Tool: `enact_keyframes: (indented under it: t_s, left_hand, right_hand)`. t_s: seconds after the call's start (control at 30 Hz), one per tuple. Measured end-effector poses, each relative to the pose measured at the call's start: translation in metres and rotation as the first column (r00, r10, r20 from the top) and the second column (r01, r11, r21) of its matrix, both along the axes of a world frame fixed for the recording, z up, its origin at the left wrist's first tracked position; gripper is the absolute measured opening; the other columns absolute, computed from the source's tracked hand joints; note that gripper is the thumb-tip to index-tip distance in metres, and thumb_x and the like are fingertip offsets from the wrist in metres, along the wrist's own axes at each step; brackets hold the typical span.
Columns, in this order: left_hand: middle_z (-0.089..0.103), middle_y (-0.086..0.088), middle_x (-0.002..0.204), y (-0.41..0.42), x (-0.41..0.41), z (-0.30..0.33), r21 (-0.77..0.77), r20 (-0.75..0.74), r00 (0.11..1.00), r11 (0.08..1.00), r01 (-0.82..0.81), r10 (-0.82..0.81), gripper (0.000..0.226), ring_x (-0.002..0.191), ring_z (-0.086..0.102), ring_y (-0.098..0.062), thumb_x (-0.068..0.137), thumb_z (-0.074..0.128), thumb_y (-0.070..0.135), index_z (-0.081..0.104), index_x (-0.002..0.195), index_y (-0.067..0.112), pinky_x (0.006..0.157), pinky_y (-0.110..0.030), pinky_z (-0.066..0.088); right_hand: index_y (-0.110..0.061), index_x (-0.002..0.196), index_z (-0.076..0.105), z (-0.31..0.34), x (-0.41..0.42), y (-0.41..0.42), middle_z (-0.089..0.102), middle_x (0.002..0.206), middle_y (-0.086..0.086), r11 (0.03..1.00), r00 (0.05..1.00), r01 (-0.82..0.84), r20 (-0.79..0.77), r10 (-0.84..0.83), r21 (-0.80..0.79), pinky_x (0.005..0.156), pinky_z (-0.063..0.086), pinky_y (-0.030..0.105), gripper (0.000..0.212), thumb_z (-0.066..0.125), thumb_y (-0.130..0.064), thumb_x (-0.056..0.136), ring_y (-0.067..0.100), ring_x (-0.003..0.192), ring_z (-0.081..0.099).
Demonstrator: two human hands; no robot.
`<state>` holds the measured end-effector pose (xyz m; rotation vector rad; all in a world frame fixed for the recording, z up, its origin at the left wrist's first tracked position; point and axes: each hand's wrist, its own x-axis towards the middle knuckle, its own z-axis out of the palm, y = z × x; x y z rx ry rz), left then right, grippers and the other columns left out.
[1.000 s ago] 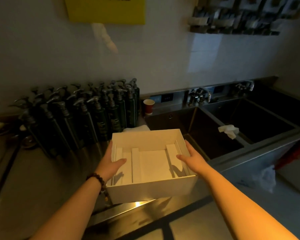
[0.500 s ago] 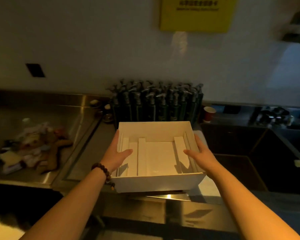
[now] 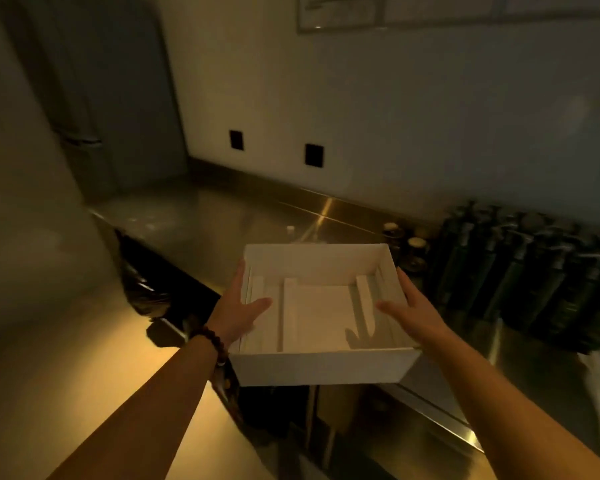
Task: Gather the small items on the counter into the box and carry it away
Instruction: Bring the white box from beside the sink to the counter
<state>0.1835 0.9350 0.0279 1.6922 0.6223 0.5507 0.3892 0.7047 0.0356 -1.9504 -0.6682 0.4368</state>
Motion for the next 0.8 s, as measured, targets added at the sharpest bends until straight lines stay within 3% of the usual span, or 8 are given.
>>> enact_keyframes:
  t_s: [0.07,0.17,0.37,0.47,0.5,0.57,0.73,0.8]
  left_hand:
    - [0.044,0.000,0.137,0.049,-0.034,0.000,0.013,-0.010,0.998,0.998,-0.061,0.061,0.085,0.122,0.047,-0.027,0.083,0.068,0.020,0.014,0.144,0.044,0.093,-0.056,0.046]
    - [0.048,0.002,0.132,0.121,-0.080,0.000,0.066,0.014,0.993,0.991,-0.119,0.118,0.081,0.118,0.051,-0.023,0.083,0.067,0.021,0.018,0.142,0.045,0.090,-0.050,0.049]
    - [0.048,0.006,0.126,0.230,-0.125,0.004,0.104,0.011,0.989,0.983,-0.150,0.150,0.075,0.112,0.052,-0.018,0.084,0.065,0.018,0.022,0.141,0.043,0.080,-0.035,0.053]
    - [0.049,0.011,0.118,0.272,-0.121,0.005,0.109,0.005,0.989,0.983,-0.147,0.147,0.068,0.105,0.053,-0.012,0.085,0.062,0.015,0.026,0.137,0.042,0.066,-0.020,0.050]
    - [0.049,0.015,0.114,0.285,-0.116,0.006,0.114,0.003,0.989,0.983,-0.147,0.148,0.065,0.101,0.053,-0.008,0.085,0.061,0.015,0.028,0.133,0.044,0.060,-0.017,0.050]
    - [0.047,0.021,0.110,0.312,-0.104,0.007,0.097,0.005,0.989,0.984,-0.149,0.149,0.065,0.096,0.052,-0.005,0.086,0.061,0.015,0.026,0.130,0.048,0.052,-0.013,0.049]
    - [0.042,0.006,0.133,0.393,-0.059,0.014,0.066,0.000,0.992,0.990,-0.124,0.125,0.081,0.118,0.048,-0.020,0.084,0.063,0.016,0.014,0.145,0.039,0.085,-0.039,0.051]
    - [0.041,0.009,0.133,0.426,-0.030,0.020,0.086,-0.006,0.995,0.991,-0.098,0.099,0.083,0.114,0.049,-0.012,0.083,0.064,0.016,0.013,0.145,0.040,0.083,-0.033,0.049]
  right_hand:
    - [-0.061,0.135,0.011,0.000,-0.023,0.056,0.037,0.145,-0.004,0.998,0.998,-0.056,-0.004,0.056,0.018,0.089,0.040,0.040,0.084,0.067,-0.031,0.080,0.010,0.111,0.044]
    - [-0.048,0.144,0.012,-0.003,-0.057,0.141,0.026,0.152,0.001,0.991,0.991,-0.130,-0.009,0.130,0.018,0.099,0.039,0.048,0.084,0.065,-0.025,0.083,0.021,0.126,0.040]
    - [-0.039,0.144,0.023,0.003,-0.093,0.264,0.046,0.137,0.001,0.978,0.980,-0.192,-0.031,0.195,0.083,0.097,0.046,0.050,0.075,0.063,-0.017,0.085,0.023,0.117,0.049]
    - [-0.047,0.136,0.027,0.009,-0.091,0.307,0.049,0.116,-0.011,0.973,0.977,-0.209,-0.034,0.213,0.098,0.072,0.053,0.030,0.068,0.063,-0.019,0.086,0.011,0.100,0.054]
    - [-0.050,0.131,0.029,0.011,-0.088,0.321,0.048,0.108,-0.016,0.970,0.975,-0.218,-0.025,0.222,0.103,0.062,0.049,0.020,0.064,0.062,-0.019,0.086,0.003,0.092,0.053]
    - [-0.050,0.126,0.030,0.015,-0.078,0.348,0.048,0.101,-0.019,0.969,0.974,-0.223,-0.026,0.227,0.110,0.052,0.045,0.014,0.060,0.062,-0.019,0.086,-0.001,0.085,0.052]
    - [-0.039,0.139,0.028,0.015,-0.035,0.418,0.046,0.101,-0.017,0.968,0.980,-0.189,-0.025,0.195,0.163,0.057,0.043,0.015,0.066,0.061,-0.015,0.087,-0.001,0.084,0.051]
    - [-0.036,0.142,0.027,0.015,-0.010,0.446,0.045,0.102,-0.016,0.969,0.987,-0.147,-0.032,0.157,0.197,0.058,0.041,0.018,0.067,0.061,-0.015,0.087,-0.003,0.083,0.050]
